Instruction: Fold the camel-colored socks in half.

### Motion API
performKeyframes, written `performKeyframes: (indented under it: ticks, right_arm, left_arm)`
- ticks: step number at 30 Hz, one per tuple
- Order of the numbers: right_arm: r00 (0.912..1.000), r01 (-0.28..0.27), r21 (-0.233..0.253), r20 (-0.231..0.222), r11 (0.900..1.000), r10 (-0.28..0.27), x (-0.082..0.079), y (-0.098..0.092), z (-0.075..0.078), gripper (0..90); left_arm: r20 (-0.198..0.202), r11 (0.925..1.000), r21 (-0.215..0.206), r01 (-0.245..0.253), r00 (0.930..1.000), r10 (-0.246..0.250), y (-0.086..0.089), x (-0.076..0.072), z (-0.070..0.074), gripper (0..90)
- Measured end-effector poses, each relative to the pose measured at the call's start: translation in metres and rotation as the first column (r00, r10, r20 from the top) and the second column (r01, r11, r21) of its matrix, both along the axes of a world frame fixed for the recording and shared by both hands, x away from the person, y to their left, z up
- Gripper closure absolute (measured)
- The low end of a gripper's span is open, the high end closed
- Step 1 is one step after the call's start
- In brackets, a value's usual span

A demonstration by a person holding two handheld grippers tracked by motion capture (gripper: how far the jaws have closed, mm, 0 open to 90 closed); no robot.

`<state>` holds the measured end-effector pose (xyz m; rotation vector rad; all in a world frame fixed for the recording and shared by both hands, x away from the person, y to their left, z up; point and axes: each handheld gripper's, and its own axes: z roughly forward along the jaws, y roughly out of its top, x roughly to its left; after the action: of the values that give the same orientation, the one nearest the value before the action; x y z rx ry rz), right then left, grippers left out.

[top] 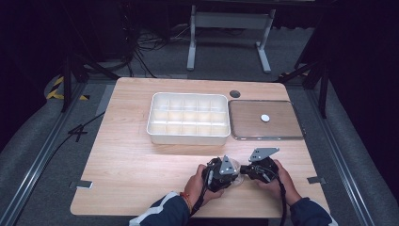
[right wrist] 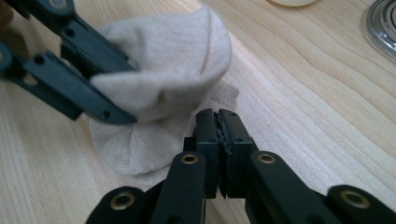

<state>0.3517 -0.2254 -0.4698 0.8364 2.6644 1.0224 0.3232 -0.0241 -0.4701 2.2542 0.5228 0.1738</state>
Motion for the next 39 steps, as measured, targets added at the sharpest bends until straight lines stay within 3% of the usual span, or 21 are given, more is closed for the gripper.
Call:
performKeyframes:
  ticks: [2,4,7,9,12,14,17,20,23,26,27,30,34,36,39]
  right_arm:
    - [0.9999,0.015,-0.003,0.007,1.0,-0.015,0.001,-0.001,0.0,80.4]
    - [0.9994,0.025,0.011,0.022,1.0,-0.025,0.002,-0.004,0.003,81.3]
    - [0.9959,0.063,0.098,0.059,0.993,-0.069,0.001,-0.011,0.013,79.5]
    - [0.9943,0.048,0.165,0.086,0.985,-0.063,-0.002,-0.012,0.018,78.6]
    - [0.9882,0.045,0.192,0.135,0.98,-0.072,-0.006,-0.009,0.025,77.7]
    - [0.9913,0.022,0.214,0.122,0.977,-0.049,-0.007,-0.007,0.025,77.9]
    - [0.9946,-0.016,0.126,0.104,0.992,0.003,-0.007,0.002,0.015,78.9]
    - [0.9964,-0.025,0.074,0.083,0.997,0.019,-0.006,0.006,0.007,80.4]
    - [0.9973,-0.02,0.051,0.071,0.998,0.016,-0.005,0.008,0.002,81.1]
    - [0.9965,-0.026,0.04,0.081,0.999,0.023,-0.005,0.009,0.001,81.4]
    - [0.9957,-0.027,0.032,0.09,0.999,0.024,-0.006,0.011,0.001,81.3]
    - [0.9947,-0.032,0.023,0.099,0.999,0.029,-0.006,0.013,0.002,81.4]
    - [0.9923,-0.043,0.011,0.117,0.999,0.041,-0.009,0.018,0.002,81.4]
    - [0.9901,-0.048,-0.004,0.132,0.999,0.048,-0.01,0.02,0.002,80.2]
    - [0.9887,-0.045,0.006,0.143,0.999,0.044,-0.011,0.019,0.004,74.0]
  left_arm:
    - [-0.006,1.0,-0.006,-0.003,1.0,0.003,0.0,0.0,-0.002,81.7]
    - [-0.008,0.9999,-0.015,-0.006,1.0,0.006,0.0,0.0,-0.003,81.6]
    - [-0.009,0.9998,-0.016,-0.007,0.9999,0.007,0.0,0.0,-0.005,80.8]
    - [-0.008,0.9998,-0.017,-0.009,0.9999,0.008,0.0,0.0,-0.005,80.1]
    - [-0.009,0.9997,-0.021,-0.01,0.9999,0.009,0.0,-0.001,-0.006,79.1]
    - [-0.012,0.9996,-0.026,-0.009,0.9999,0.009,0.0,-0.001,-0.006,77.3]
    - [-0.021,0.9992,-0.04,-0.005,0.9998,0.004,0.0,-0.002,-0.006,72.1]
    - [-0.037,0.9986,-0.051,0.015,0.9992,-0.017,0.002,-0.003,-0.005,66.6]
    - [-0.055,0.9935,-0.109,0.034,0.9977,-0.04,0.02,-0.008,0.005,63.1]
    - [-0.034,0.9897,-0.143,-0.006,0.9994,0.001,0.04,-0.007,0.016,66.4]
    - [-0.005,0.9888,-0.142,-0.044,0.999,0.044,0.049,-0.002,0.02,69.1]
    - [0.0,0.9839,-0.156,-0.087,0.9961,0.088,0.054,0.007,0.021,70.1]
    - [-0.006,0.9878,-0.127,-0.09,0.9959,0.09,0.049,0.015,0.012,66.8]
    - [0.012,0.9939,-0.08,-0.077,0.9969,0.078,0.043,0.013,0.007,66.7]
    - [0.022,0.9958,-0.023,-0.088,0.9958,0.089,0.04,0.012,0.002,68.7]
